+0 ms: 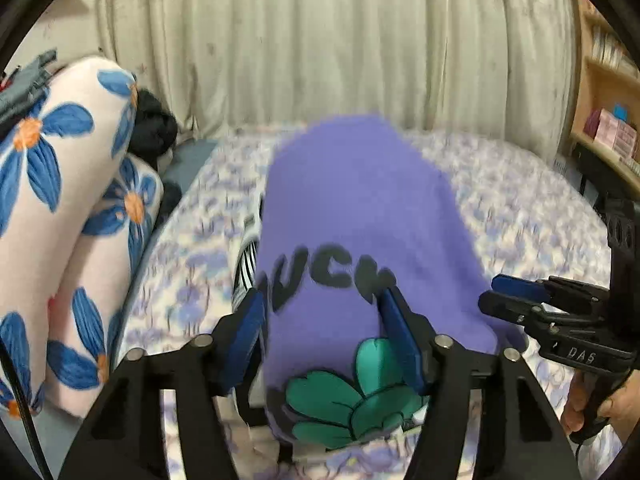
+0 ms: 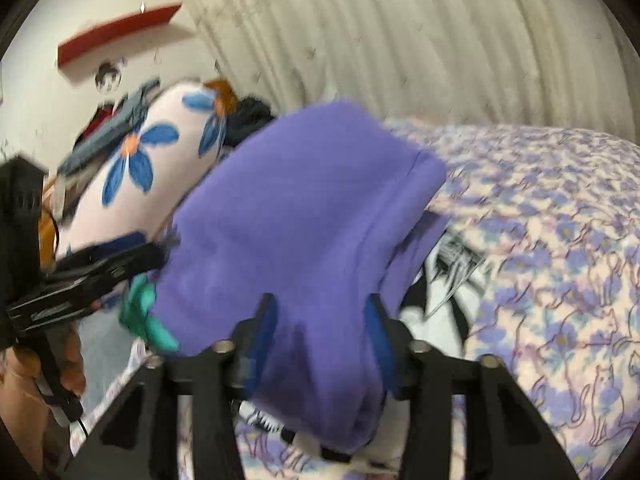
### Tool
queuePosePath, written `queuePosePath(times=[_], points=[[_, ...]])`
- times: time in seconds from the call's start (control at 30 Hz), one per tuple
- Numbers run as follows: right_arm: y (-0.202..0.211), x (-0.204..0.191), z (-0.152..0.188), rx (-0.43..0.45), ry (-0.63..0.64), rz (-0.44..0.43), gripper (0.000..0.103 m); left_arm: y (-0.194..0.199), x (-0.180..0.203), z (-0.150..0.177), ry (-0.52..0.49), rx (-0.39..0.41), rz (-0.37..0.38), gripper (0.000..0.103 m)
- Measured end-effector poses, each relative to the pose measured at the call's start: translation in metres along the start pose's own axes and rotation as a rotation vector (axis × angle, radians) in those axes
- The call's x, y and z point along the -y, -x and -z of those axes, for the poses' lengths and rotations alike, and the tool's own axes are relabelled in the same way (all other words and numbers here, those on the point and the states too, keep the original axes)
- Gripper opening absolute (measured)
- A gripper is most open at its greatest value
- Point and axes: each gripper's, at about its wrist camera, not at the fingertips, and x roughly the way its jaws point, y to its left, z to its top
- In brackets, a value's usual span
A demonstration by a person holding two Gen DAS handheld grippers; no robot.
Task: Fold large clothes
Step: 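Carry the hoodie bundle with both tools onto the folded clothes stack, then release the hoodie on the stack and pull both tools back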
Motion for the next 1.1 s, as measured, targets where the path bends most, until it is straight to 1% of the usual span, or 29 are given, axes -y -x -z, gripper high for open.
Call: queuePosePath(times=[0.03, 0.1, 0.2, 0.3, 0.43, 0.47, 0.6, 0.73, 0.77, 0.8, 0.87, 0.93, 1.0, 1.1], points=[[-0.006, -0.003, 0.004, -0.023, 0.018, 0.037, 0.036, -0.002, -0.002, 0.002, 0.021, -0.007, 0.003, 0.059], [-0.013, -0.005, 0.012, -0.042, 0.053, 0.108, 0.036, -0.007, -0.007, 0.004, 0.075, -0.033, 0.017, 0.060], [-0.009, 0.003, 0.015, -0.071, 0.018, 0.103, 0.036, -0.007, -0.007, 0.006, 0.110, -0.042, -0.002, 0.060], [0.007, 0.004, 0.016, -0.089, 0.000, 0.090, 0.036, 0.001, -0.001, 0.006, 0.133, -0.052, -0.027, 0.061], [0.043, -0.001, 0.020, -0.089, 0.003, 0.071, 0.036, 0.021, 0.015, 0.010, 0.105, -0.069, -0.073, 0.061], [0.055, -0.003, 0.021, -0.089, 0.006, 0.069, 0.036, 0.028, 0.021, 0.011, 0.102, -0.072, -0.068, 0.063], [0.103, -0.012, 0.030, -0.105, 0.001, 0.021, 0.036, 0.067, 0.046, 0.021, 0.107, -0.069, -0.043, 0.078], [0.165, -0.025, 0.039, -0.098, -0.001, -0.019, 0.036, 0.111, 0.077, 0.037, 0.108, -0.084, -0.002, 0.080], [0.178, -0.028, 0.041, -0.092, 0.002, -0.024, 0.036, 0.124, 0.085, 0.042, 0.114, -0.087, 0.008, 0.084], [0.198, -0.033, 0.043, -0.082, 0.010, -0.027, 0.036, 0.137, 0.092, 0.046, 0.124, -0.088, 0.022, 0.090], [0.231, -0.040, 0.046, -0.064, 0.023, -0.035, 0.036, 0.169, 0.104, 0.054, 0.163, -0.079, 0.058, 0.094], [0.265, -0.047, 0.049, -0.046, 0.030, -0.049, 0.036, 0.194, 0.115, 0.059, 0.180, -0.076, 0.086, 0.095], [0.304, -0.053, 0.052, -0.022, 0.037, -0.062, 0.036, 0.229, 0.129, 0.066, 0.191, -0.061, 0.102, 0.095], [0.353, -0.059, 0.060, 0.017, 0.054, -0.058, 0.041, 0.272, 0.150, 0.075, 0.190, -0.035, 0.115, 0.096]])
